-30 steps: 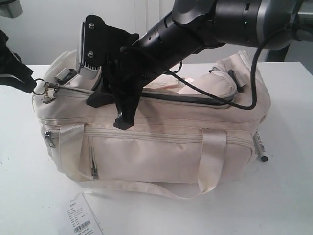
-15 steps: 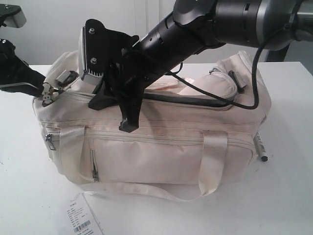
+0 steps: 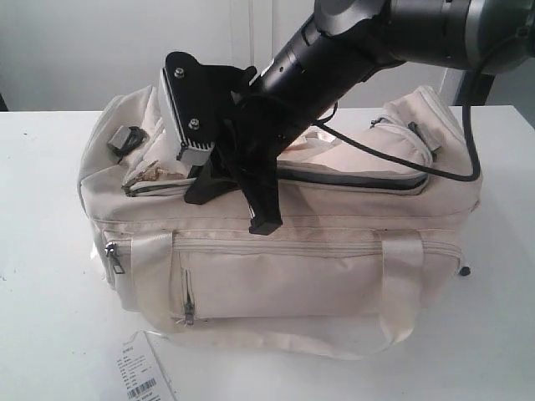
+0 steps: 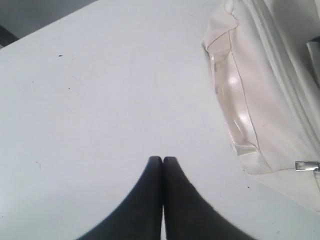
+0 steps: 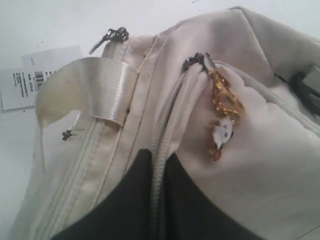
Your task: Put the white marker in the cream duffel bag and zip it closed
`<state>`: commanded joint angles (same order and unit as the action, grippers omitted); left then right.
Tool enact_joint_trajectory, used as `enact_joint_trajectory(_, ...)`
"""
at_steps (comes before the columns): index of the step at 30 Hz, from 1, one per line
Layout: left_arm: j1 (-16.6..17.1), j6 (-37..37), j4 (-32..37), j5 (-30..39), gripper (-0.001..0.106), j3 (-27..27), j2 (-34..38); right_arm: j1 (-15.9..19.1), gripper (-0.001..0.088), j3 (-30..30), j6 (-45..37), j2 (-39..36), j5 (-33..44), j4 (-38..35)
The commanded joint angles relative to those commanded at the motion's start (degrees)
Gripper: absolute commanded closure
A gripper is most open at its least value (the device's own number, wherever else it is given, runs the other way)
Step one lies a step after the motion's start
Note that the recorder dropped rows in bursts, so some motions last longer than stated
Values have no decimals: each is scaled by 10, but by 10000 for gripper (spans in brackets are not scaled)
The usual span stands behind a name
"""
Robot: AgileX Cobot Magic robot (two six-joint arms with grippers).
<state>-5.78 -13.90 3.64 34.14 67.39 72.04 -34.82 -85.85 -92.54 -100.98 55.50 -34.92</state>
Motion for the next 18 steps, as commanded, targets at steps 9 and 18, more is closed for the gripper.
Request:
enact_joint_trajectory(9, -2, -71, -203, 34, 1053, 0, 15, 0, 868, 0, 2, 0, -1, -3)
enact_joint_trajectory(18, -13, -285, -519, 121, 496, 0, 51, 0, 868, 0, 32, 0, -13, -4)
